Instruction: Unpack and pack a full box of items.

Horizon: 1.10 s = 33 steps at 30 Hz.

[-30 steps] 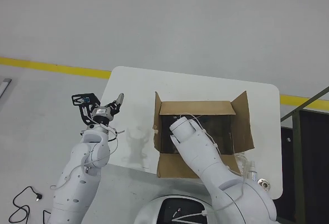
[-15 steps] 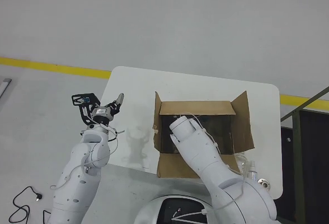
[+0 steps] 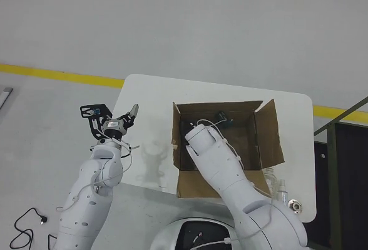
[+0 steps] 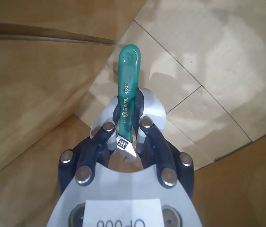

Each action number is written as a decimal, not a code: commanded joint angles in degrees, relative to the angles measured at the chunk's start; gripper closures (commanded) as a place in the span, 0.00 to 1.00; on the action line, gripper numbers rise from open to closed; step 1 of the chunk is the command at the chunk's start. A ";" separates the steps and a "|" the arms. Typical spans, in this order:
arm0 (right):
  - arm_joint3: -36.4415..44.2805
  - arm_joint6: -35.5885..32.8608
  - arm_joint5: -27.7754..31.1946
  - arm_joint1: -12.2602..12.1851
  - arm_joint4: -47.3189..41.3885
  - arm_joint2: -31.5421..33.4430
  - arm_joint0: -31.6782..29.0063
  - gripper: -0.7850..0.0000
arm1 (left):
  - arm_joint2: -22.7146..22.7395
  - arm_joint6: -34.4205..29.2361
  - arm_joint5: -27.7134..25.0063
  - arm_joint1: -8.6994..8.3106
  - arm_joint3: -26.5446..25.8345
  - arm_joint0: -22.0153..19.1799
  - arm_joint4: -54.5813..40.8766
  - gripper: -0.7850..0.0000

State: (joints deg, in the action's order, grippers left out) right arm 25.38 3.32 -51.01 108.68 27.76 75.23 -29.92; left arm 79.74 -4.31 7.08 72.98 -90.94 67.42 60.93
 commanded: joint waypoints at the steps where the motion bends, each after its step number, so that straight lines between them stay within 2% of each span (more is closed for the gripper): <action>1: 2.55 -1.34 -1.29 -0.02 1.39 -0.89 -1.06 1.00 | 0.00 0.00 0.00 0.00 0.00 0.00 0.00 0.00; 6: 9.72 -5.57 -4.81 -0.78 7.28 -3.50 -4.52 1.00 | 0.00 0.00 0.00 0.00 0.00 0.00 0.00 0.00; 11: 18.70 -11.01 -6.99 -2.68 14.98 -4.48 -8.97 1.00 | 0.00 0.00 0.00 0.00 0.00 0.00 0.00 0.00; 19: 33.19 -25.42 -6.95 -6.54 32.53 -4.95 -15.91 1.00 | 0.00 0.00 0.00 0.00 0.00 0.00 0.00 0.00; 29: 46.54 -44.29 4.79 -10.41 50.46 -4.55 -22.45 1.00 | 0.00 0.00 0.00 0.00 0.00 0.00 0.00 0.00; 33: 47.18 -45.47 5.45 -10.59 51.27 -4.32 -22.71 1.00 | 0.00 0.00 0.00 0.00 0.00 0.00 0.00 0.00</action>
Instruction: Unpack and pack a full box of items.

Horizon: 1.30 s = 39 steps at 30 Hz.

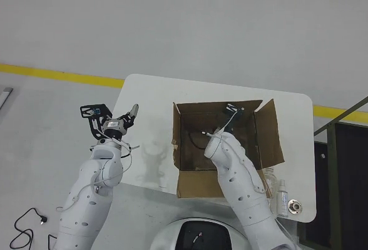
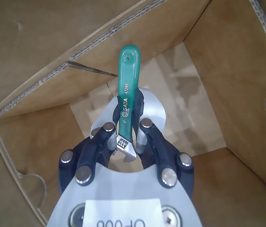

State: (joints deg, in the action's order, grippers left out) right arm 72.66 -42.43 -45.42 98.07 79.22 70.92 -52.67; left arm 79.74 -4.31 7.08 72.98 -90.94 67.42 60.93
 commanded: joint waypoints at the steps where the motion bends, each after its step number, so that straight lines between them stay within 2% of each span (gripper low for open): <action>1: -0.10 0.27 -0.14 0.02 -0.18 -0.02 0.05 1.00 | 0.00 0.00 0.00 0.00 0.00 0.00 0.00 0.00; 8: -0.10 0.27 -0.14 0.02 -0.18 -0.02 0.05 1.00 | 0.00 0.00 0.00 0.00 0.00 0.00 0.00 0.00; 14: 2.06 -1.17 6.09 -0.40 0.23 0.45 -0.53 1.00 | 0.00 0.00 0.00 0.00 0.00 0.00 0.00 0.00; 17: 3.95 -4.15 9.65 -0.76 0.53 1.21 -0.49 1.00 | 0.00 0.00 0.00 0.00 0.00 0.00 0.00 0.00; 21: 6.48 -9.72 17.82 -1.64 2.06 2.47 -0.64 1.00 | 0.00 0.00 0.00 0.00 0.00 0.00 0.00 0.00; 34: 16.05 -20.68 32.98 -3.59 6.29 4.32 -4.80 1.00 | 0.00 0.00 0.00 0.00 0.00 0.00 0.00 0.00; 39: 17.12 -21.42 33.89 -3.75 6.42 4.42 -5.58 1.00 | 0.00 0.00 0.00 0.00 0.00 0.00 0.00 0.00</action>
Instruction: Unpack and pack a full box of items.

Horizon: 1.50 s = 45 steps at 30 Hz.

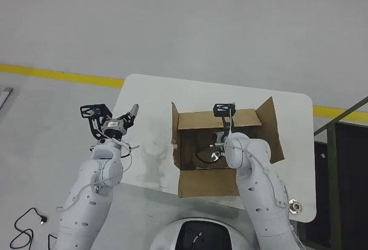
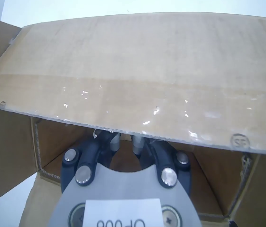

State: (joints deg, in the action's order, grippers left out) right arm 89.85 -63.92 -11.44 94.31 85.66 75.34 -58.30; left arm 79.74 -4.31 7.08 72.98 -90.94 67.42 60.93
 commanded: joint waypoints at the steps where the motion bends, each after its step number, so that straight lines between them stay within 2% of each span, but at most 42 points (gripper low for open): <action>1: -0.06 0.06 -0.09 0.01 -0.02 0.00 0.04 1.00 | 0.00 0.00 0.00 0.00 0.00 0.00 0.00 0.00; 14: -0.06 0.06 -0.09 0.01 -0.02 0.00 0.04 1.00 | 0.00 0.00 0.00 0.00 0.00 0.00 0.00 0.00; 19: 1.66 4.86 -0.89 -0.14 0.54 -0.21 -2.02 1.00 | 0.00 0.00 0.00 0.00 0.00 0.00 0.00 0.00; 23: 4.93 5.30 -0.19 -0.40 3.26 -1.18 -4.02 1.00 | 0.00 0.00 0.00 0.00 0.00 0.00 0.00 0.00; 31: 13.34 -5.24 1.57 -0.98 7.70 -1.16 -7.23 1.00 | 0.00 0.00 0.00 0.00 0.00 0.00 0.00 0.00; 42: 17.27 -18.90 1.77 -1.35 10.74 0.81 -7.42 1.00 | 0.00 0.00 0.00 0.00 0.00 0.00 0.00 0.00; 45: 17.03 -20.30 1.74 -1.43 11.13 1.13 -7.96 1.00 | 0.00 0.00 0.00 0.00 0.00 0.00 0.00 0.00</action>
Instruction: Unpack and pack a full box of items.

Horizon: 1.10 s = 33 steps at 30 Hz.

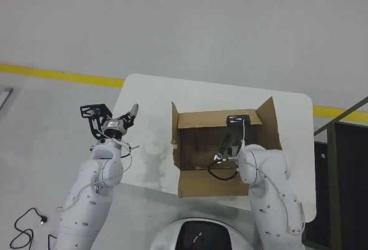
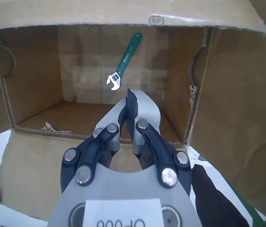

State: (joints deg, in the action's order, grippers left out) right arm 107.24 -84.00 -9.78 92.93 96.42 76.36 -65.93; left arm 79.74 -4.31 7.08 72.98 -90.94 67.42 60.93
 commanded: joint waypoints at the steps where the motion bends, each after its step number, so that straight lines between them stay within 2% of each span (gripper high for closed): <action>1: -0.73 0.07 0.15 -0.09 0.69 0.15 -0.63 1.00 | 0.00 0.00 0.00 0.00 0.00 0.00 0.00 0.00; 9: -5.52 3.44 -2.97 -0.02 0.81 0.76 -0.67 1.00 | 0.00 0.00 0.00 0.00 0.00 0.00 0.00 0.00; 21: -10.38 6.26 -4.12 0.20 0.12 -0.57 -1.07 1.00 | 0.00 0.00 0.00 0.00 0.00 0.00 0.00 0.00; 31: -19.65 11.69 -8.79 0.84 0.26 -2.58 2.06 1.00 | 0.00 0.00 0.00 0.00 0.00 0.00 0.00 0.00; 33: -21.47 12.78 -10.06 1.05 0.12 -2.97 3.19 0.90 | 0.00 0.00 0.00 0.00 0.00 0.00 0.00 0.00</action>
State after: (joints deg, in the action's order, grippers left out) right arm 86.92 -71.84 -19.02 93.86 96.79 73.60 -63.45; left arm 79.74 -4.31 7.08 72.98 -90.94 67.42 60.93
